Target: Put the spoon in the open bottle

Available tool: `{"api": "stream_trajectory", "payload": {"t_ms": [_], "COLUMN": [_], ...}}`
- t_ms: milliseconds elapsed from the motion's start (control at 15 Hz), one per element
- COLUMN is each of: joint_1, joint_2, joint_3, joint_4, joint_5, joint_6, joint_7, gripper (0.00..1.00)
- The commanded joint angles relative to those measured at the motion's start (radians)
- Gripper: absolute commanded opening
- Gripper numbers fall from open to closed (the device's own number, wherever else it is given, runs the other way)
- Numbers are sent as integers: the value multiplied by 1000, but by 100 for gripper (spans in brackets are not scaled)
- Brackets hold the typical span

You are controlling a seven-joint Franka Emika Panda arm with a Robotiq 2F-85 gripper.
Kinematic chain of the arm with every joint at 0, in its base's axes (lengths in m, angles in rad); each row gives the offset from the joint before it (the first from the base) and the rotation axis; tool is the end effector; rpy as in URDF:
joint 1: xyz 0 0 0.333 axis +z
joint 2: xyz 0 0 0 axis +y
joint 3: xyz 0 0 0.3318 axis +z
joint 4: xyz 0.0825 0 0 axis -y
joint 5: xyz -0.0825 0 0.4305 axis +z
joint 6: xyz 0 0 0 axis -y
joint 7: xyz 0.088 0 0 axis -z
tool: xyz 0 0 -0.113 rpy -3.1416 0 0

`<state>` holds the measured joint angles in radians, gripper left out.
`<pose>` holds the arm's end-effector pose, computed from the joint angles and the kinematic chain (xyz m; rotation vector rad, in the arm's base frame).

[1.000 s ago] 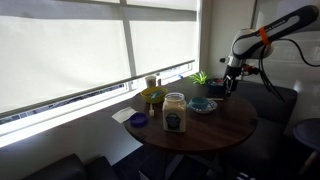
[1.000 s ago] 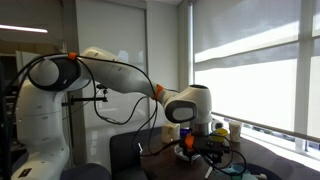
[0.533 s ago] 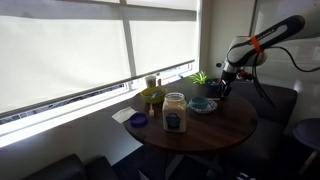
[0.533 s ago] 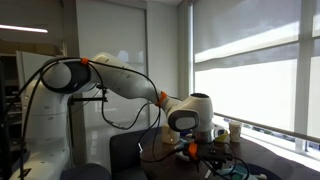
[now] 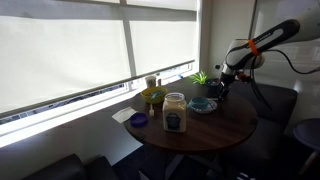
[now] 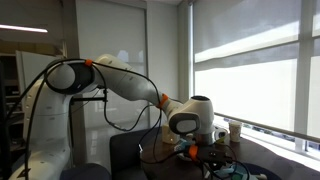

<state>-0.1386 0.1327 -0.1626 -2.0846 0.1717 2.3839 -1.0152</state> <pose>0.5976 -0.1816 0.3618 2.9675 0.9218 0.3103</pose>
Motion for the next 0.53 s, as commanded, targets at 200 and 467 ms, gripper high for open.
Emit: {"api": "stream_trajectory", "payload": {"t_ms": [200, 467], "joint_1": [-25, -30], "joint_2": [-11, -68], "joint_3": [27, 28], "joint_4": [-1, -4], "joint_5": [9, 39], "joint_6": [-12, -51], "joint_7": [22, 3], "gripper": [1, 3]}}
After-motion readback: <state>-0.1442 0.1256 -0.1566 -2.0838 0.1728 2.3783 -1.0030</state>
